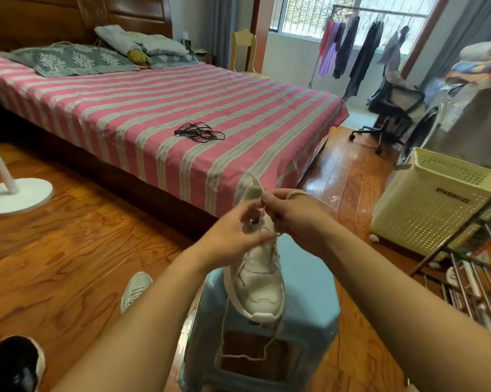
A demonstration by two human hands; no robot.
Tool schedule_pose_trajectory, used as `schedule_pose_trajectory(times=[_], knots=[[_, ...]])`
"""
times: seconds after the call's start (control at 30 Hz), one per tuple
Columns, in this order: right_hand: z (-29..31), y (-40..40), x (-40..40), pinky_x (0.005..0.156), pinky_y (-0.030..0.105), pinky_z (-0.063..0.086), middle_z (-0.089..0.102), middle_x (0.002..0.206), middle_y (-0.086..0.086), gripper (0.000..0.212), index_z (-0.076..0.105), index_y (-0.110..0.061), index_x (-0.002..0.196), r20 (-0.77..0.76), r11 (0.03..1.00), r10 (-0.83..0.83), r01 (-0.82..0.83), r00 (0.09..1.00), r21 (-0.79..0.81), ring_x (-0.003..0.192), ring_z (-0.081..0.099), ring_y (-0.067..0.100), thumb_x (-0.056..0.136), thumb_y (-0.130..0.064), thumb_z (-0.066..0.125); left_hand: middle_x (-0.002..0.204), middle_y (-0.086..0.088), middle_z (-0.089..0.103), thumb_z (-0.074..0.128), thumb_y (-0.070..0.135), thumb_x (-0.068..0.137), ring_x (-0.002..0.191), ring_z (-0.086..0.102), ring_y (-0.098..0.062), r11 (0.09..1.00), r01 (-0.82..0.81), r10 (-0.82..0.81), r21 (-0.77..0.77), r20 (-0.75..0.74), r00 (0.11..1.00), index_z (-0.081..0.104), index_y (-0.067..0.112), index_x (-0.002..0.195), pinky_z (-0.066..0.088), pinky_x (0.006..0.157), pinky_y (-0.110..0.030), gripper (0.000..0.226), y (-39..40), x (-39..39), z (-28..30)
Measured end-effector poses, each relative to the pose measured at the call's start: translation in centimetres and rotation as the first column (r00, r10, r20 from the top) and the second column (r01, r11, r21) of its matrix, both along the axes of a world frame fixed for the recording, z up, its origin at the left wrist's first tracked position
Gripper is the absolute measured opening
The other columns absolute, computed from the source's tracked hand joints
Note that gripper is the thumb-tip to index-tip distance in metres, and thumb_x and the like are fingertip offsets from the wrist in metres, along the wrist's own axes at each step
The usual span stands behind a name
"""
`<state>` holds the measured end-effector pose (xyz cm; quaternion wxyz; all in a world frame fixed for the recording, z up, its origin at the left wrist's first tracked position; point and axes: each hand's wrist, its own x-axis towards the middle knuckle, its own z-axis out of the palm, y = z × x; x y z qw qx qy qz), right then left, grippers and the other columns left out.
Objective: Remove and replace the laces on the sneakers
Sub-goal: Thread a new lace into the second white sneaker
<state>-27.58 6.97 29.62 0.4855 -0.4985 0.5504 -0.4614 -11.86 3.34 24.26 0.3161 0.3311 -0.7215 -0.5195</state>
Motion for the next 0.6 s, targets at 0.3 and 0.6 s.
schedule_pose_trajectory(times=[0.3,0.6], knots=[[8.2,-1.4,-1.4,0.041,0.019,0.030,0.040,0.058,-0.002,0.028,0.063,-0.005,0.091,0.280,0.954,-0.123,0.191,0.952,-0.231,0.043,0.031,0.007,0.107,-0.022,0.047,0.123,0.038,0.053,0.083,0.017,0.077,0.117,0.053,0.016,0.991,0.058,-0.028,-0.124,0.231,0.973,0.039,0.056,0.130,0.046,0.103,-0.017,0.079,0.9,0.1,-2.3],[8.1,-1.8,-1.1,0.038,0.020,0.028,0.041,0.058,-0.002,0.027,0.063,-0.006,0.092,-0.019,0.994,-0.041,0.039,0.999,-0.105,0.042,0.031,0.007,0.107,-0.023,0.047,0.131,0.002,0.065,0.059,0.002,0.097,0.124,0.060,-0.007,0.977,-0.078,0.120,0.200,-0.207,0.971,0.055,0.014,0.143,0.049,0.104,-0.025,0.047,1.7,-0.8,2.8]])
